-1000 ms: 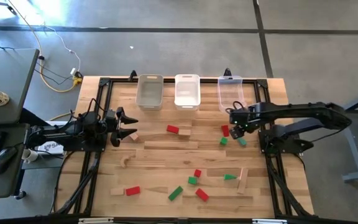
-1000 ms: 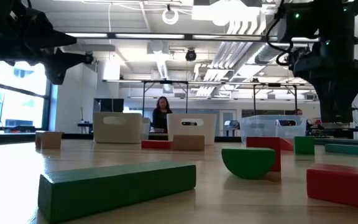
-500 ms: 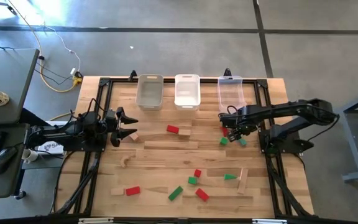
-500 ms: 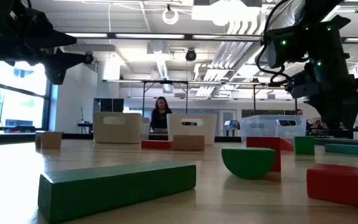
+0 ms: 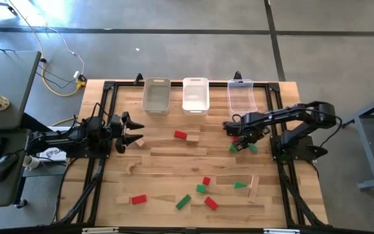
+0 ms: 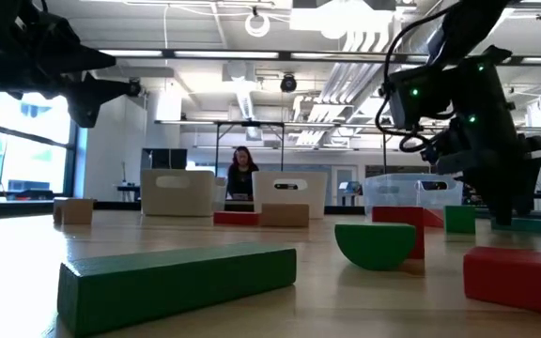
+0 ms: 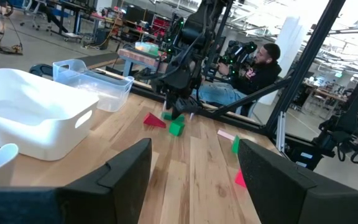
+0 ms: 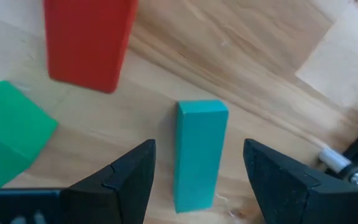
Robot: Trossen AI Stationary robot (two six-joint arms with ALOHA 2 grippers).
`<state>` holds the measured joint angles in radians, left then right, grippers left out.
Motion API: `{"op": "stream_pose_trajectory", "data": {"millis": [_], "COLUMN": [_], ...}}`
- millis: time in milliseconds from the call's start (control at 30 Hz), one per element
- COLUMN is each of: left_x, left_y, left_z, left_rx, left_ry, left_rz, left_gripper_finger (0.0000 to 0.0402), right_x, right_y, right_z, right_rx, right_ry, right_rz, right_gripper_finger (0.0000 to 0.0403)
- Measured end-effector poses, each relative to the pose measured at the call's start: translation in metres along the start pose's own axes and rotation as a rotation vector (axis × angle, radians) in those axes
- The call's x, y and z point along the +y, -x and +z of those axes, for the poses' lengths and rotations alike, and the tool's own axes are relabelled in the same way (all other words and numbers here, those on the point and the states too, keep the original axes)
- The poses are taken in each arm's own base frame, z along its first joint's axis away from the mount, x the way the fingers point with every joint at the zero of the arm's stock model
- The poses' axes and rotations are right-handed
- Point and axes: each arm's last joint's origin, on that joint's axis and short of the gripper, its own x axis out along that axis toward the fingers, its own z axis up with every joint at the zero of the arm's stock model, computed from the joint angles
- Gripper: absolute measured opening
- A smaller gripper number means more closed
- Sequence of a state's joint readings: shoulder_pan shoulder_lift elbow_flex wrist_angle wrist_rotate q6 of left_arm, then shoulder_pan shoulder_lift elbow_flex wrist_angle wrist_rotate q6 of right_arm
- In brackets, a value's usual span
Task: Sort & place blocks by color
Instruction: Put the green block into the transparent bin
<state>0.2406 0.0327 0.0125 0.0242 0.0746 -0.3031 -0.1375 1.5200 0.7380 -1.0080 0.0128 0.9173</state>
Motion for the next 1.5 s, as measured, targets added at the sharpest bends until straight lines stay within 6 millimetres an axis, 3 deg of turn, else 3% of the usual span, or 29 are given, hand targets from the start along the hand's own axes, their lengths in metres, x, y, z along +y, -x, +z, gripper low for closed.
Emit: {"op": "stream_pose_trajectory", "data": {"millis": [267,900,1333,1500], "left_x": [0.000,0.000,0.000,0.000], "left_y": [0.000,0.000,0.000,0.000], "left_z": [0.000,0.000,0.000,0.000], "left_rx": [0.000,0.000,0.001,0.000], "left_ry": [0.000,0.000,0.000,0.000], "left_rz": [0.000,0.000,0.000,0.000], "left_gripper_finger": [0.0227,0.0227,0.0227,0.0227], "right_x": [0.002,-0.022,-0.023,-0.024], "right_y": [-0.011,-0.016,-0.015,-0.014], "right_z": [0.009,0.037,0.039,0.036], "right_rx": [0.056,0.155,0.161,0.180], "right_ry": [0.045,0.135,0.087,0.073], "right_rz": [-0.014,0.134,0.151,0.134], "right_gripper_finger": [0.0232,0.0227,0.0091,0.0073]}}
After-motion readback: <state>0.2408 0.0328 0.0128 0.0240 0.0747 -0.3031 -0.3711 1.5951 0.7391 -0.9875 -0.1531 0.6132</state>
